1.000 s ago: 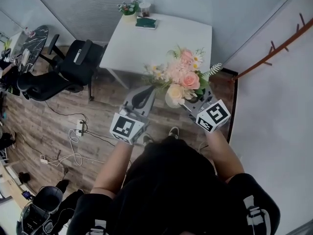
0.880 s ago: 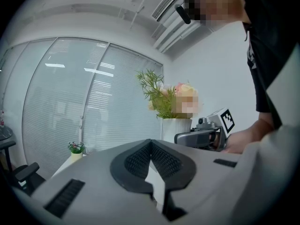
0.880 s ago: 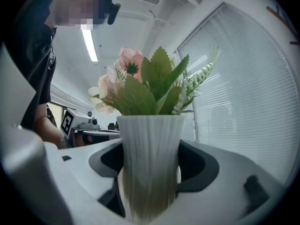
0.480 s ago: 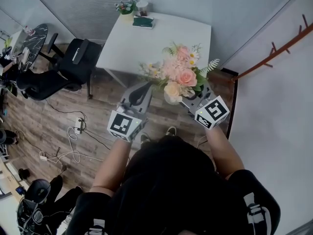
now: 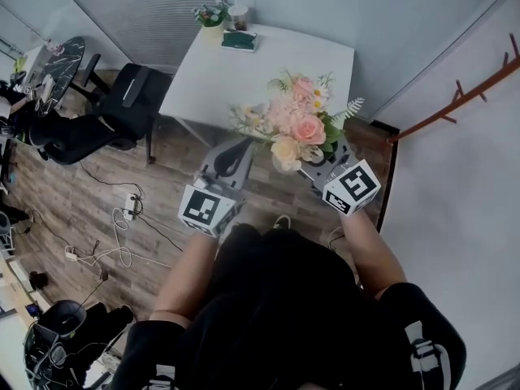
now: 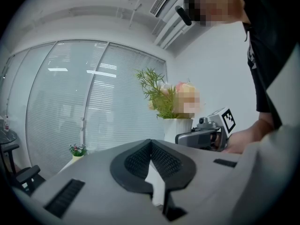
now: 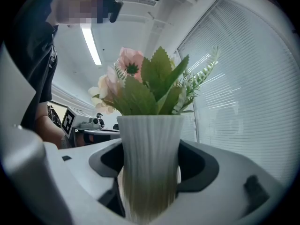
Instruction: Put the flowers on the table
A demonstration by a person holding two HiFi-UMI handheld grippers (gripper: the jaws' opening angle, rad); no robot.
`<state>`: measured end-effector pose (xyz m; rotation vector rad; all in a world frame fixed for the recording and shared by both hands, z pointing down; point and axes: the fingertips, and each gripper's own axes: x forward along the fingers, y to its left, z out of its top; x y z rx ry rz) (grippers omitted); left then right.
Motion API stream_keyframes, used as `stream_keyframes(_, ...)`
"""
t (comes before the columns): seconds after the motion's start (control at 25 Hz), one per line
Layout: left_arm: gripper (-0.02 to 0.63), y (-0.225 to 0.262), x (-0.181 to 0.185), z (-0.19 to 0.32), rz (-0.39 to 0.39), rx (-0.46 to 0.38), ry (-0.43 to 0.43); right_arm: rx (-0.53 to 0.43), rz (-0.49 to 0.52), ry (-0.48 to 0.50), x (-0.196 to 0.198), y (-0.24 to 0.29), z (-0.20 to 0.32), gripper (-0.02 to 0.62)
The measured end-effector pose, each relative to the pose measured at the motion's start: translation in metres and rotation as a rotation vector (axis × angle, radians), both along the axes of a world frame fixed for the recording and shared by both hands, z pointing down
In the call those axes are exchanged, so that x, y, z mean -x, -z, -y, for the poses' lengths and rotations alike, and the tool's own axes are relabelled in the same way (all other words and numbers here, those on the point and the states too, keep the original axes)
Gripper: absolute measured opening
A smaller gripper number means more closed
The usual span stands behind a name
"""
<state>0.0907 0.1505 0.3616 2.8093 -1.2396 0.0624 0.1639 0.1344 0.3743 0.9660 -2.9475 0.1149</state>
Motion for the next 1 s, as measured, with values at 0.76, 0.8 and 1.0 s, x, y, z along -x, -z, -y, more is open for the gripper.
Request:
stream_keyframes(0.76, 0.012, -0.011, 0.04, 0.064, -0.012, 0.012, -0.001, 0.006, -0.016, 0.009, 0.038, -0.006, 0.066, 0.333)
stream_keyframes(0.8, 0.012, -0.011, 0.044, 0.069, -0.014, 0.012, -0.003, 0.006, -0.017, 0.007, 0.042, -0.006, 0.072, 0.333)
stream_keyframes(1.0, 0.012, -0.014, 0.064, 0.096, -0.009, 0.009, -0.016, 0.006, -0.013, -0.011, 0.063, -0.007, 0.1, 0.333)
